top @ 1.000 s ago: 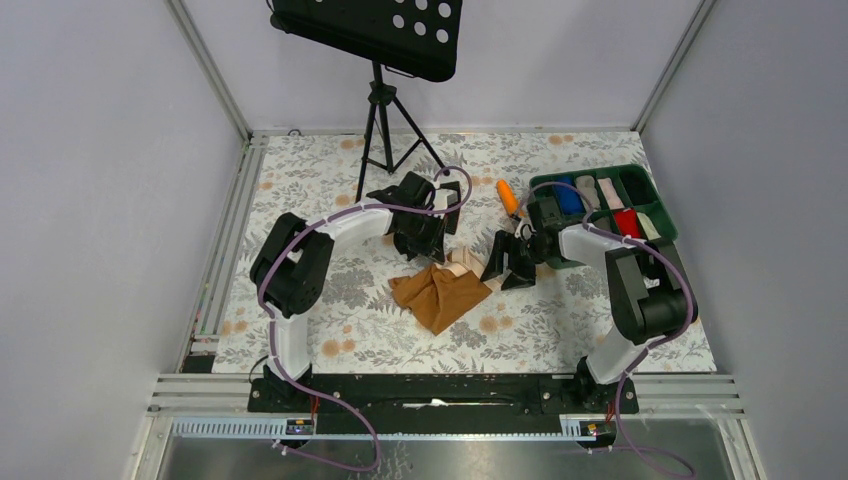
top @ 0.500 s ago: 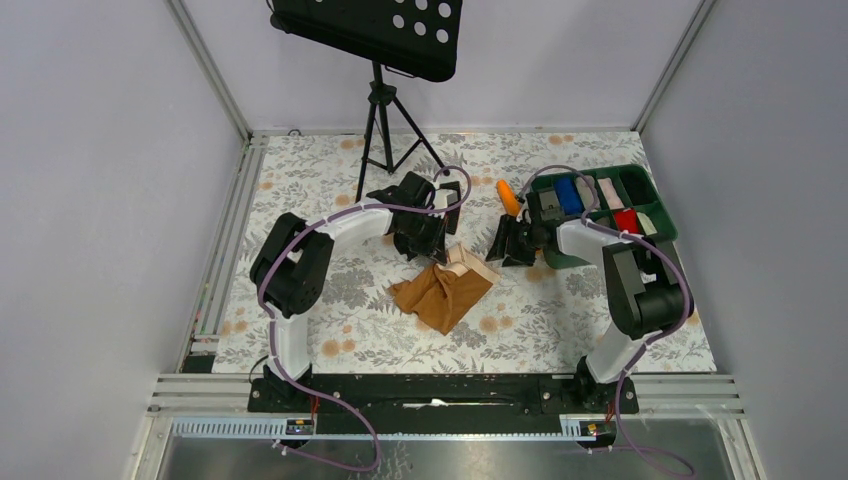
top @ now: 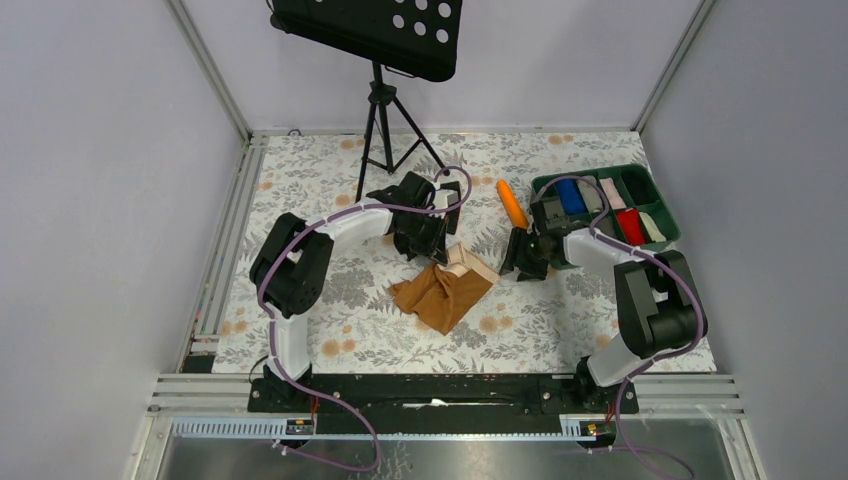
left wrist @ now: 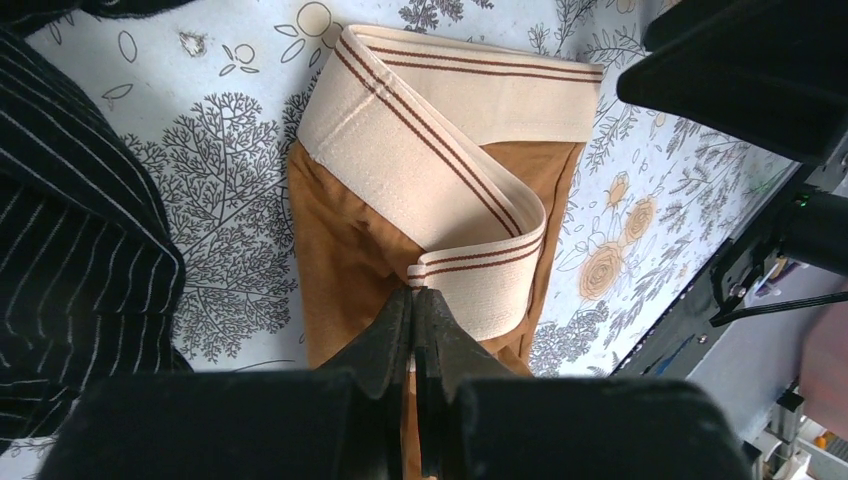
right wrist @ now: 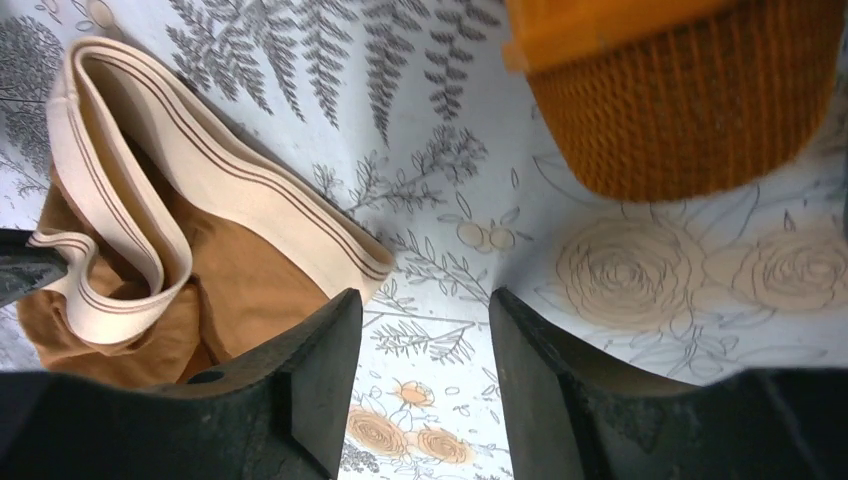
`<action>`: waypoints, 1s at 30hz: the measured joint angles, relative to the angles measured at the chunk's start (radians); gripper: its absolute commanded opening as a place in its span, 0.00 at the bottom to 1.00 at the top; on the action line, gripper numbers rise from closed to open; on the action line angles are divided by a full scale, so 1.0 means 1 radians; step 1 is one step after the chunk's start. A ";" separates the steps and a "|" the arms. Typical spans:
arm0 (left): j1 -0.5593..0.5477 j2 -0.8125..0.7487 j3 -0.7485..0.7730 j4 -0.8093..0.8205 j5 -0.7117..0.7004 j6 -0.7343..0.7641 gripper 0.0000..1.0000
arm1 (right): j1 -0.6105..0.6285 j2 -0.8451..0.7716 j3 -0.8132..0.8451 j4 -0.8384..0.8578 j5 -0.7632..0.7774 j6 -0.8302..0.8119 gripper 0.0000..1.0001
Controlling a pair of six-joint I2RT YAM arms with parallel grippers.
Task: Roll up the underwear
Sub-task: Flatten out the underwear at the center of the board.
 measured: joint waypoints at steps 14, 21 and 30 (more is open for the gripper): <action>0.000 -0.014 0.000 -0.001 -0.021 0.038 0.00 | 0.010 0.014 -0.006 0.004 -0.041 0.076 0.54; 0.000 -0.015 0.000 -0.001 -0.021 0.038 0.00 | 0.038 0.042 0.012 0.032 -0.051 0.098 0.54; 0.000 -0.015 0.000 -0.001 -0.021 0.038 0.00 | 0.073 0.090 0.063 0.008 -0.021 0.108 0.43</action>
